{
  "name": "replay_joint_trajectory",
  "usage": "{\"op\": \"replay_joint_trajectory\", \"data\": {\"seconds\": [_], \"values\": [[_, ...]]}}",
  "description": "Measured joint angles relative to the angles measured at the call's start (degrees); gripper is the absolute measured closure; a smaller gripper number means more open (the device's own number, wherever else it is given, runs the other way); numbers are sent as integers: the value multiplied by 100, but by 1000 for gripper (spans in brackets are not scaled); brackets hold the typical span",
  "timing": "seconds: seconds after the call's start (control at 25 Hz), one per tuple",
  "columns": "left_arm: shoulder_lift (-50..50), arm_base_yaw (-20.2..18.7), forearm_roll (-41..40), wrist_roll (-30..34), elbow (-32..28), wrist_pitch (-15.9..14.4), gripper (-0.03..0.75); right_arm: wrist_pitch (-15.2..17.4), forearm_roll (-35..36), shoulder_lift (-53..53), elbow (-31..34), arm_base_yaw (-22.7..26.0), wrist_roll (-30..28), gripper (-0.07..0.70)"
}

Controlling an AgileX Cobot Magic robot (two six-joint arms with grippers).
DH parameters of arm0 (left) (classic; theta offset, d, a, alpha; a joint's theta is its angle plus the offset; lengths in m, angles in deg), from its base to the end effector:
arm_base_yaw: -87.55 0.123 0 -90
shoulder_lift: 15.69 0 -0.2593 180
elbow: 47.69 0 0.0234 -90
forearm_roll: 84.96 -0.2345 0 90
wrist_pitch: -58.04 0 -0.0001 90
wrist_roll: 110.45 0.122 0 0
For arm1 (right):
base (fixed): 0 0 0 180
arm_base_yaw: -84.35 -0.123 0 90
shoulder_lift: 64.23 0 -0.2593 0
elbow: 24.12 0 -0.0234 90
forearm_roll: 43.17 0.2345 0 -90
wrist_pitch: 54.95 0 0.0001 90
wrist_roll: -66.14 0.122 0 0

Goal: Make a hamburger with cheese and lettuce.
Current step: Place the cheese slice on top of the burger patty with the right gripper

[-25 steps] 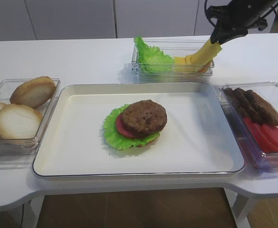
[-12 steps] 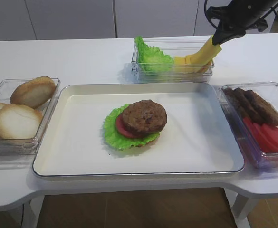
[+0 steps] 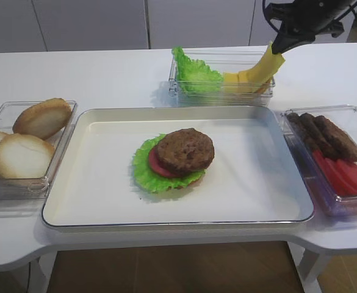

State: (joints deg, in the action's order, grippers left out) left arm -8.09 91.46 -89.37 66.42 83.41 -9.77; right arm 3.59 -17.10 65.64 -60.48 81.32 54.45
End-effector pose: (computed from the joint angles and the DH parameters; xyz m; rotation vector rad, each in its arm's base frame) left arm 0.0255 0.0105 0.2377 -0.1424 2.1639 0.1018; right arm 0.4564 0.0700 0.2338 -0.1467 2.5753 0.5354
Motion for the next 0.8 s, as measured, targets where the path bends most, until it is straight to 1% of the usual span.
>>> {"op": "replay_joint_trajectory", "data": {"seconds": [0.8], "values": [[0,0,0,0,0,0,300,84,194,-440,-94,0,-10,603]]}}
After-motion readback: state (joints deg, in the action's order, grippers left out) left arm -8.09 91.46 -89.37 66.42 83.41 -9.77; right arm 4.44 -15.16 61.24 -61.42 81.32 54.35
